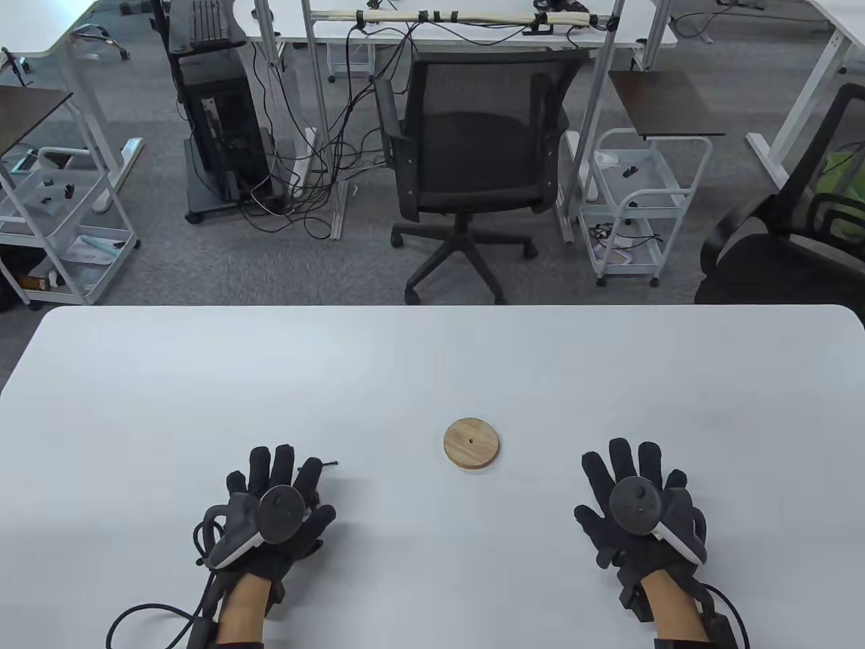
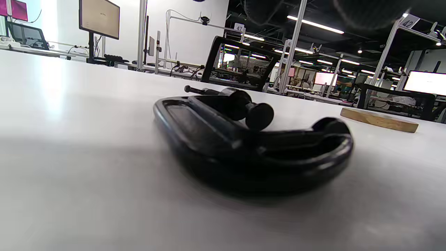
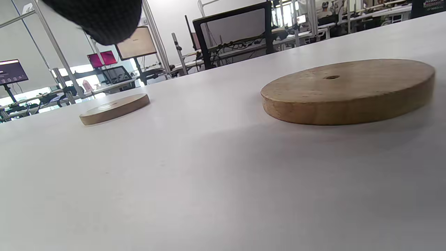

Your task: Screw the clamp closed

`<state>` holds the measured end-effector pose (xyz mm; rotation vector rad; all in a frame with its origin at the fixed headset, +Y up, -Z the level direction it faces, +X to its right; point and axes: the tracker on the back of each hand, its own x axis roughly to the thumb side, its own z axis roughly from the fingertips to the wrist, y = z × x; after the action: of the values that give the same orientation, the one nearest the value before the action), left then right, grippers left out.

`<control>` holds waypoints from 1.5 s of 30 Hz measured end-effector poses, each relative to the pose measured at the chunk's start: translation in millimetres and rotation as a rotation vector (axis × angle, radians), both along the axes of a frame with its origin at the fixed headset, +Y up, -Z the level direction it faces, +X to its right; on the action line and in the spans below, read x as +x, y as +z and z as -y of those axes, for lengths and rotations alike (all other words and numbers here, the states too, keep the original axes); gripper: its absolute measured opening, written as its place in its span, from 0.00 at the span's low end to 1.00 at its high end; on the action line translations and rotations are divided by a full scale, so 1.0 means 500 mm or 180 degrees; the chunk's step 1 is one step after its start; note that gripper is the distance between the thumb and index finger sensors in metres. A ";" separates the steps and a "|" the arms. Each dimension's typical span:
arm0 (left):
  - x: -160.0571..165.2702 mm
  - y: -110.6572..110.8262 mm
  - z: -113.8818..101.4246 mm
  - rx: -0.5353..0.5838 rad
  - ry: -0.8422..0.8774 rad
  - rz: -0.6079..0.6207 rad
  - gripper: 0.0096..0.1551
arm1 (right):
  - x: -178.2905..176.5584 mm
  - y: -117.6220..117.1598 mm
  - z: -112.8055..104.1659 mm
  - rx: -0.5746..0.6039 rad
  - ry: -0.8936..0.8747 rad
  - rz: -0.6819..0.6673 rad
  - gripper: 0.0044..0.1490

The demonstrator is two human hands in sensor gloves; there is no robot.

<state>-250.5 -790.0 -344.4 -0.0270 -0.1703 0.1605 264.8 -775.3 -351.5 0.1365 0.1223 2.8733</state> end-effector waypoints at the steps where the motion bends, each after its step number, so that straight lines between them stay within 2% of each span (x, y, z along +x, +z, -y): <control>1: -0.001 0.000 0.002 -0.0025 0.0009 -0.0007 0.50 | 0.000 -0.001 0.001 -0.0004 0.0010 -0.0008 0.54; 12: 0.002 0.002 -0.002 -0.0019 0.0058 0.0020 0.50 | 0.015 -0.003 -0.008 -0.0103 -0.0098 0.0002 0.53; 20: 0.010 0.000 -0.001 -0.0085 0.0066 0.0070 0.50 | 0.073 -0.009 -0.013 -0.0227 -0.0381 0.0189 0.53; 24: 0.016 -0.003 0.000 -0.0096 0.0026 0.0102 0.50 | 0.095 -0.010 -0.021 -0.0021 -0.0419 0.0331 0.53; 33: 0.021 -0.001 -0.001 -0.0121 0.0035 0.0141 0.49 | 0.127 -0.003 -0.021 -0.0051 -0.0529 0.0493 0.54; 36: 0.023 -0.002 -0.004 -0.0094 0.0048 0.0159 0.49 | 0.133 -0.003 -0.020 0.0067 -0.0562 0.0538 0.54; 45: 0.045 -0.002 0.007 -0.0172 0.0019 0.0281 0.49 | 0.137 -0.008 -0.006 -0.0188 -0.0571 0.0495 0.55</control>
<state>-227.8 -793.4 -345.2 -0.0875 -0.2541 0.1701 333.3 -772.4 -355.5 -0.0832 0.1561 2.6860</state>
